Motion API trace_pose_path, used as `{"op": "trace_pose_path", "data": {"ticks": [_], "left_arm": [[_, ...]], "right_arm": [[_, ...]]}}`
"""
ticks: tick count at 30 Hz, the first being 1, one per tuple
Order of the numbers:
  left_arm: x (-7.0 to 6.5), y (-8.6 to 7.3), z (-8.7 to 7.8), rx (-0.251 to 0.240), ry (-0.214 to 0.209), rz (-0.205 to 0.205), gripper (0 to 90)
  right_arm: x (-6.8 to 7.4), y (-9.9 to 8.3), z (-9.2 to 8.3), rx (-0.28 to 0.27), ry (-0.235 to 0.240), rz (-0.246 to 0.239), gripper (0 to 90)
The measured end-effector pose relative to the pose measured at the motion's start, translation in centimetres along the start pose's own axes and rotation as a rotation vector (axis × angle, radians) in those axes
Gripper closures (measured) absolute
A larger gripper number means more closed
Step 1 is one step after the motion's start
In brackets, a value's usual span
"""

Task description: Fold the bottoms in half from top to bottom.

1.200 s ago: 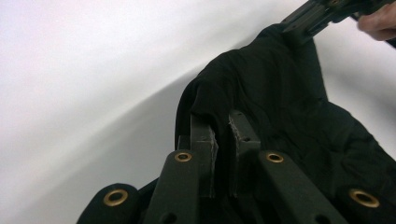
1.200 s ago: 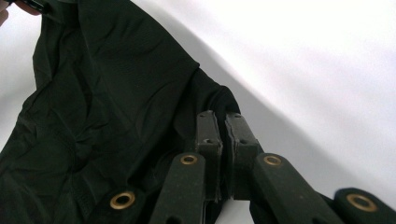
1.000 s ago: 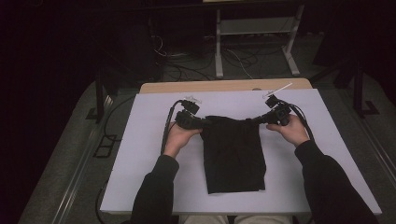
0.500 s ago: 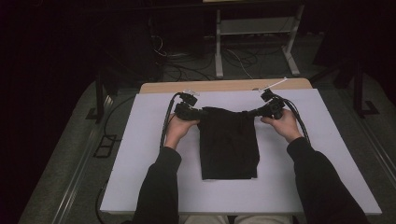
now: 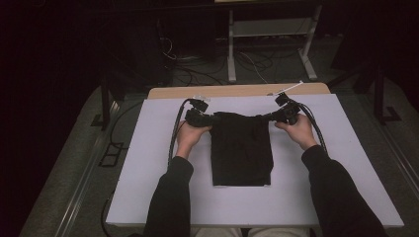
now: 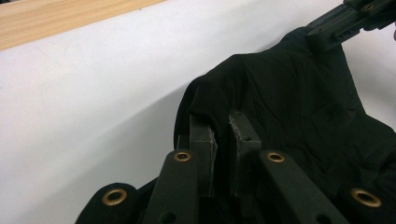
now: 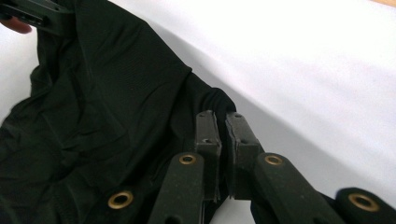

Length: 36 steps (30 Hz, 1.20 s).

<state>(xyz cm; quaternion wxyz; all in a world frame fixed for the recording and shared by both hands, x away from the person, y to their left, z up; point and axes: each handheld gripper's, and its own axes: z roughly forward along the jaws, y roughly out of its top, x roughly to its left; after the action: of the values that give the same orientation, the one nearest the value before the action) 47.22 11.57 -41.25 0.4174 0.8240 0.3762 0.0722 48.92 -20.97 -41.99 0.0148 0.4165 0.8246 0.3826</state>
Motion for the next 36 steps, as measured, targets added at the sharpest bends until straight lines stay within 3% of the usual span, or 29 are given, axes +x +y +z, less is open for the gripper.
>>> {"op": "trace_pose_path", "data": {"ticks": [4,5,6,7,10,12,20,26,36], "left_arm": [[0.2,-0.4,0.2,0.001,0.012,-0.032,76.3],[0.2,-0.7,0.3,-0.001,0.018,-0.038,73.8],[0.2,-0.9,0.3,0.001,0.023,-0.037,72.1],[0.3,-1.1,0.4,0.001,0.028,-0.033,67.1],[0.3,-1.9,0.5,0.012,0.072,-0.019,51.4],[0.4,-2.5,0.4,-0.001,0.107,-0.035,42.9],[1.7,-4.1,-0.4,-0.05,0.081,-0.137,20.2],[2.0,-4.6,-1.0,-0.076,0.049,-0.166,1.3],[1.8,-5.9,-3.3,-0.1,0.065,-0.148,0.0]], "right_arm": [[0.0,-0.2,0.2,0.0,0.008,0.008,81.3],[0.0,-0.2,0.3,0.003,0.0,0.01,76.1],[0.0,-0.3,0.3,0.004,-0.048,-0.001,68.3],[0.0,-0.4,0.2,0.004,-0.073,-0.009,63.9],[-0.3,-0.8,0.1,0.0,-0.063,-0.001,54.4],[-0.5,-1.1,-0.1,-0.016,-0.056,0.008,46.7],[-0.8,-2.4,-1.0,-0.076,-0.05,0.044,18.1],[-0.5,-3.3,-1.8,-0.104,-0.058,0.025,2.7],[0.1,-5.1,-3.3,-0.126,-0.049,0.019,0.0]]}}
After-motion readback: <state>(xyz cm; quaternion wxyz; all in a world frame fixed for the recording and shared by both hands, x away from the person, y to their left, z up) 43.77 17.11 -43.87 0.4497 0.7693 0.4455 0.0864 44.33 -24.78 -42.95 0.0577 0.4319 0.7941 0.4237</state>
